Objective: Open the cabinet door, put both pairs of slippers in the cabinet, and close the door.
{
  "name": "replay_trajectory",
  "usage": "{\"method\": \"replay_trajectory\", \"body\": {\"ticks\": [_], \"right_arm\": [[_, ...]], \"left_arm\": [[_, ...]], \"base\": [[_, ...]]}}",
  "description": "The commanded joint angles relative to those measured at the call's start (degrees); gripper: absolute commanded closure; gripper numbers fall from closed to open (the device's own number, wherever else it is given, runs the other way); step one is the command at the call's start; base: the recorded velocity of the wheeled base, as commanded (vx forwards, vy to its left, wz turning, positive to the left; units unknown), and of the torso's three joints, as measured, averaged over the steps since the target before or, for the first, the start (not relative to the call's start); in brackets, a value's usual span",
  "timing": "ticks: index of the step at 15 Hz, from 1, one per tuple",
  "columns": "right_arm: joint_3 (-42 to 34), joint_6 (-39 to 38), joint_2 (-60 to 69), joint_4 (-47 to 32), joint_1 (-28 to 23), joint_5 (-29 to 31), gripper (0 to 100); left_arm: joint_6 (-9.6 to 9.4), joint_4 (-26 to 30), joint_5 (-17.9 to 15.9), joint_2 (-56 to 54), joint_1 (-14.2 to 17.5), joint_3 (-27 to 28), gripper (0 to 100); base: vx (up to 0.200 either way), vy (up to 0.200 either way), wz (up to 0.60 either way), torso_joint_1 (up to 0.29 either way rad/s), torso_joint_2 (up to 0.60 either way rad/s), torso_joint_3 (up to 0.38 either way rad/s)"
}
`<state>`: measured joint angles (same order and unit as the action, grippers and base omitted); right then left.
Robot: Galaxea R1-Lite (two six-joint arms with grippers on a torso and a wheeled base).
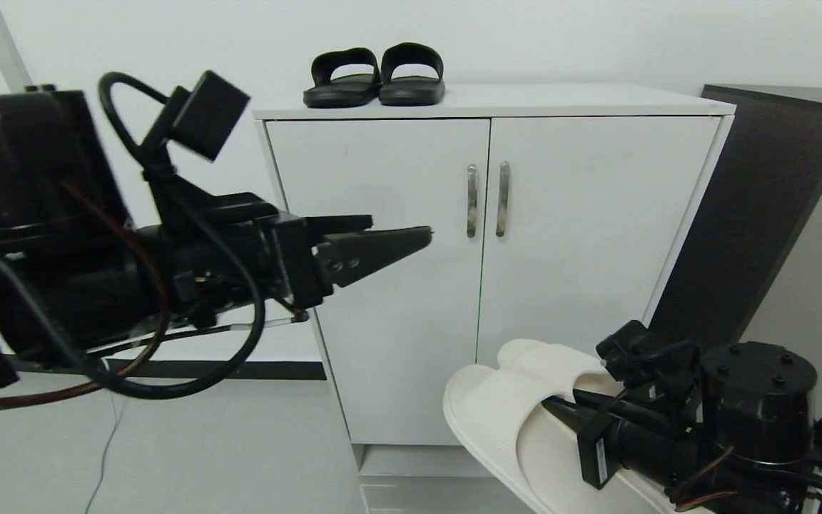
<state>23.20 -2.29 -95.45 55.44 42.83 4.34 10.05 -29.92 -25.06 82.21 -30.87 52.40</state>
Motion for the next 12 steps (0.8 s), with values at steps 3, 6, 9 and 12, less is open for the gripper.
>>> {"method": "replay_trajectory", "body": {"ticks": [3,6,9,12], "right_arm": [[-0.08,0.01,-0.17,-0.07,0.07,-0.03,100],[-0.26,0.01,-0.17,-0.07,0.07,-0.03,100],[-0.26,0.01,-0.26,-0.07,0.07,-0.03,100],[-0.35,0.01,-0.35,-0.07,0.07,-0.03,100]], "left_arm": [[0.06,0.91,-0.34,14.2,-6.49,12.73,0],[5.6,5.04,-2.62,19.83,-7.72,22.31,0],[6.83,8.65,-5.43,25.19,-7.37,30.49,0],[7.62,10.14,-4.73,30.29,-6.84,37.17,0]], "base": [[0.0,0.0,0.0,0.0,0.0,0.0],[0.0,0.0,0.0,0.0,0.0,0.0],[0.0,0.0,0.0,0.0,0.0,0.0],[0.0,0.0,0.0,0.0,0.0,0.0]]}}
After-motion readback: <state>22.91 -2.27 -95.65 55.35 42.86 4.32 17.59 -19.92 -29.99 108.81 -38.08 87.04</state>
